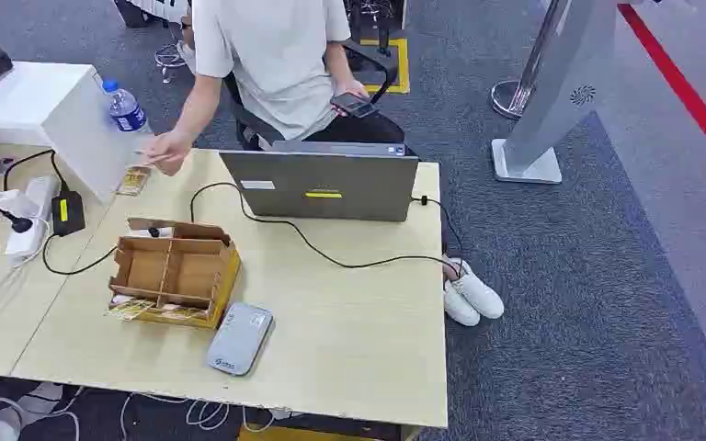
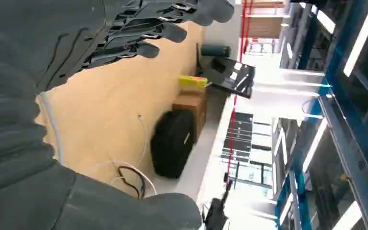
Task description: Pass the card to the sensor for recognition and then transmit it.
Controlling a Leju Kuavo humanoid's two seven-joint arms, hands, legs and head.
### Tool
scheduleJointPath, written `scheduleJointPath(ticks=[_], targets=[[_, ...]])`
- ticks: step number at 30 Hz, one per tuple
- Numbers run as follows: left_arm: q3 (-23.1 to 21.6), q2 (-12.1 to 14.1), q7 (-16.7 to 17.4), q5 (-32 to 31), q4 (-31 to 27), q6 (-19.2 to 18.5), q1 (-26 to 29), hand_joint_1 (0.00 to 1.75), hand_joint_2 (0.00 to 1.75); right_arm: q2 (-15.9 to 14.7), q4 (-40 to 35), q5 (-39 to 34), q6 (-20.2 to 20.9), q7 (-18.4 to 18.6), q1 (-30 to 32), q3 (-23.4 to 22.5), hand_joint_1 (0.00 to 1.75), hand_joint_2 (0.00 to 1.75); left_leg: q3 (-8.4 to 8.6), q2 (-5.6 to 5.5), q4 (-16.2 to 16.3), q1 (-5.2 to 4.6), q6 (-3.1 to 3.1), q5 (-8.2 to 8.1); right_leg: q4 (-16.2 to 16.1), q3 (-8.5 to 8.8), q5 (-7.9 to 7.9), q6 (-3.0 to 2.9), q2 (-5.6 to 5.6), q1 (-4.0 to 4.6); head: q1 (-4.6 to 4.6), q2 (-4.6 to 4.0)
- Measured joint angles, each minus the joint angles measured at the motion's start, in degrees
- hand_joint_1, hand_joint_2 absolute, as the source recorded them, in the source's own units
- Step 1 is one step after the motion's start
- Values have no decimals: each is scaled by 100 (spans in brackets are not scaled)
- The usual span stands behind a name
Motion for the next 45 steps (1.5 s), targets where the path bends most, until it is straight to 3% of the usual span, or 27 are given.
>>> scheduleJointPath(ticks=[7,16,17,25,45], targets=[[-960,312,76,-1070,-166,531,-377,0,0,4,0,50,0,41,-11,0,0,175,1,0,0,0,0,3,1,1,4,-3,1,0,-2,0],[-2069,762,518,-2477,-168,880,-982,0,0,9,4,116,13,105,-36,0,0,175,2,3,1,0,-3,10,2,-1,6,-4,8,0,-2,0],[-2180,806,570,-2615,-168,898,-1042,0,175,9,4,120,20,107,-36,0,0,175,2,3,2,0,-3,10,2,-1,6,-4,8,0,2,0],[-3182,1121,1069,-3740,7,743,-1753,0,175,17,7,129,37,144,-47,0,0,175,2,6,3,-1,-3,10,2,-2,9,-3,12,0,0,0],[-5783,1749,2223,-5949,1367,-186,-3672,0,175,22,22,133,77,243,-71,0,0,175,1,6,4,-1,-7,13,6,-3,12,-2,15,-1,2,0]])
